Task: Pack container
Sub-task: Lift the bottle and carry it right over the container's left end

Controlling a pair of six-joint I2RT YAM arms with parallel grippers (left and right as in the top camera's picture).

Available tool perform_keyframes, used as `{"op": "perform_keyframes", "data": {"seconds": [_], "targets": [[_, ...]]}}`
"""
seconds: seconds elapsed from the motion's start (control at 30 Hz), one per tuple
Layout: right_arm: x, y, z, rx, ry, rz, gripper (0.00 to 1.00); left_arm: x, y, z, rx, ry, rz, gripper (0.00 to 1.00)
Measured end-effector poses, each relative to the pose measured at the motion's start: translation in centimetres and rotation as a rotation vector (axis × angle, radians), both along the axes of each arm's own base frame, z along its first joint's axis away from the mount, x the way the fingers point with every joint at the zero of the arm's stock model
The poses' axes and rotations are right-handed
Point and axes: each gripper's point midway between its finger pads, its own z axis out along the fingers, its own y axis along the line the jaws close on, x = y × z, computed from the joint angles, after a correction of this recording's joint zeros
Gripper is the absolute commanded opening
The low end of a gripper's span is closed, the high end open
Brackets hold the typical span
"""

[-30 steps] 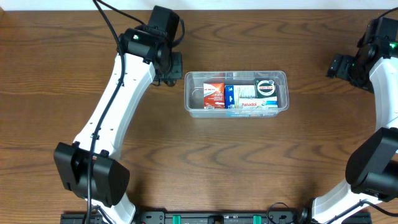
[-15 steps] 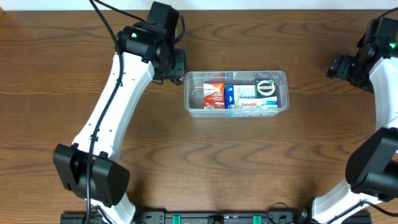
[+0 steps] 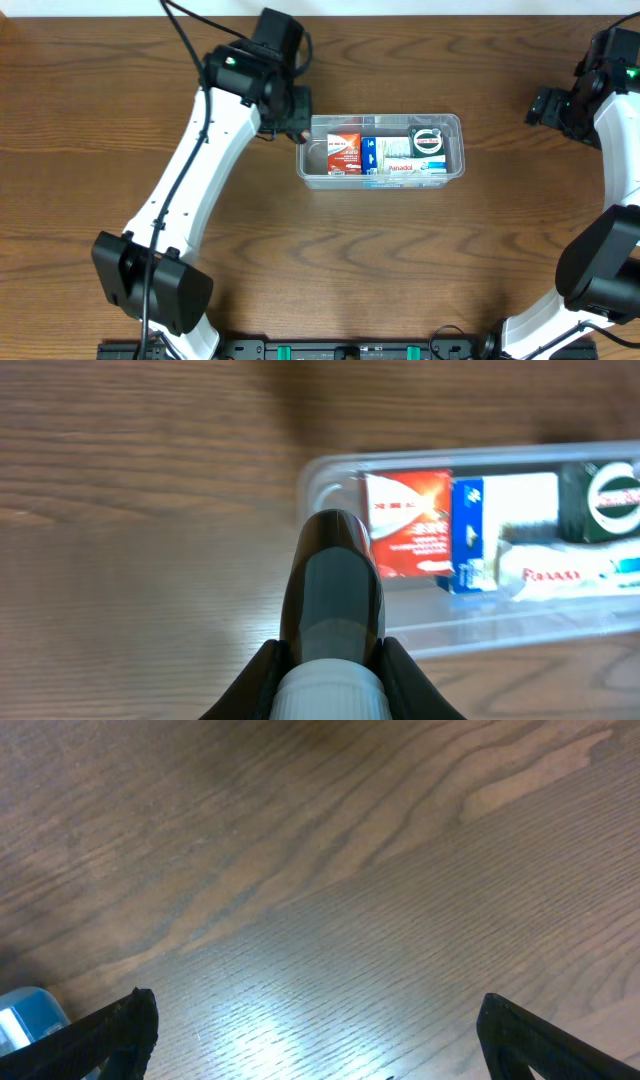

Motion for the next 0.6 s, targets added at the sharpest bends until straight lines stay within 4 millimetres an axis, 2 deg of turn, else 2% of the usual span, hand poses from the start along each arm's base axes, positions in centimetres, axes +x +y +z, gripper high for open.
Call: {"op": "perform_keyframes", "data": {"seconds": [0.17, 0.43, 0.6], "targets": [[0.0, 0.0, 0.0, 0.000, 0.000, 0.000, 0.99, -0.6, -1.3, 0.0, -0.007, 0.004, -0.023, 0.21], [0.0, 0.0, 0.0, 0.000, 0.000, 0.000, 0.99, -0.9, -1.4, -0.1, -0.015, 0.018, 0.010, 0.21], [0.0, 0.0, 0.0, 0.000, 0.000, 0.000, 0.99, -1.2, -2.4, -0.8, -0.013, 0.038, 0.007, 0.21]]}}
